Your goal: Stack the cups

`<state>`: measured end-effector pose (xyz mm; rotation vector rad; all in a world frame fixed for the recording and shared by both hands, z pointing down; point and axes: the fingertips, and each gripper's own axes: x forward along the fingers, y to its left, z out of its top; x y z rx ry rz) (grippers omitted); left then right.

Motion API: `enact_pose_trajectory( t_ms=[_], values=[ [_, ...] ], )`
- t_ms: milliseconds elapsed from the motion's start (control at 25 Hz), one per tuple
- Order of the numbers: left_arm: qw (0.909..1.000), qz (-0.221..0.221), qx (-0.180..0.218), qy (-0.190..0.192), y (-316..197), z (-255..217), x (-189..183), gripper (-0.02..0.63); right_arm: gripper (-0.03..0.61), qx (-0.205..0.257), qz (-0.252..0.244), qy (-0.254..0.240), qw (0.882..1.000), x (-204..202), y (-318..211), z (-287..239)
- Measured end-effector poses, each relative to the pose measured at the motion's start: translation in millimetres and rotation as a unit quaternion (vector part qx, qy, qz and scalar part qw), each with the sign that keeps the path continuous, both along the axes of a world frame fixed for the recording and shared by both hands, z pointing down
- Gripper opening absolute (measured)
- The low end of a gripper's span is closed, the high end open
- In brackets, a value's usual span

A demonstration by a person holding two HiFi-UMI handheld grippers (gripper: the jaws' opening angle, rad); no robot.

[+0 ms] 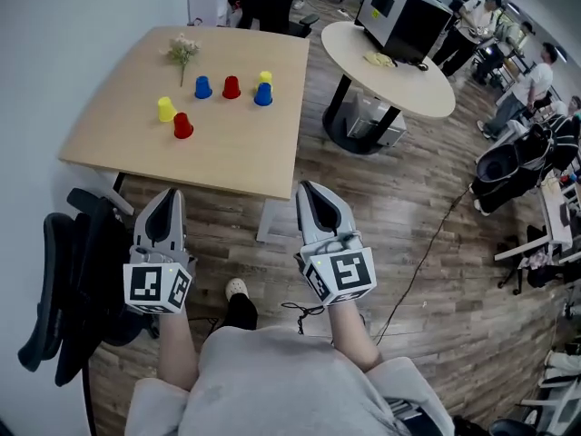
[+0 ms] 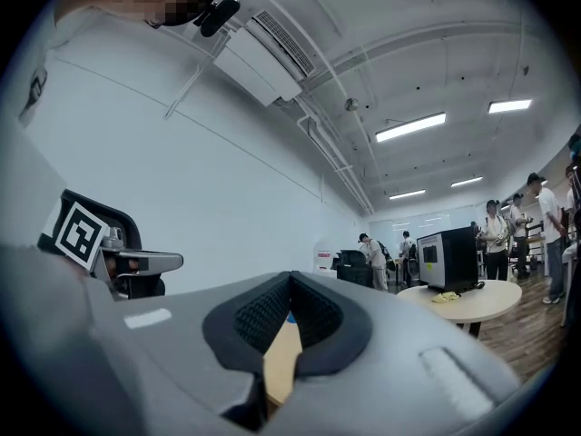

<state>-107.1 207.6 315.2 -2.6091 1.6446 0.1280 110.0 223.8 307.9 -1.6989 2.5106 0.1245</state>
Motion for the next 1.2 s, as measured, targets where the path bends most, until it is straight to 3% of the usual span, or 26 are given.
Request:
enact_pose_trajectory(
  t_ms=[480, 760, 1200],
  values=[
    [0.9999, 0.012, 0.004, -0.009, -141.9, -6.7, -37.0, 0.006, 0.011, 0.006, 0.008, -0.018, 1.0, -39.9, -140.3, -7.6],
    [0.9999, 0.012, -0.005, -0.005, -192.6, -0.3, -57.4, 0.006, 0.011, -0.003, 0.009, -0.011, 1.0, -59.2, -181.7, -5.4],
    [0.9997, -0.001, -0.026, 0.003, -263.6, 16.5, -58.2, 0.006, 0.011, -0.013, 0.003, 0.001, 1.0, -50.0, -261.5, -0.1]
  ],
)
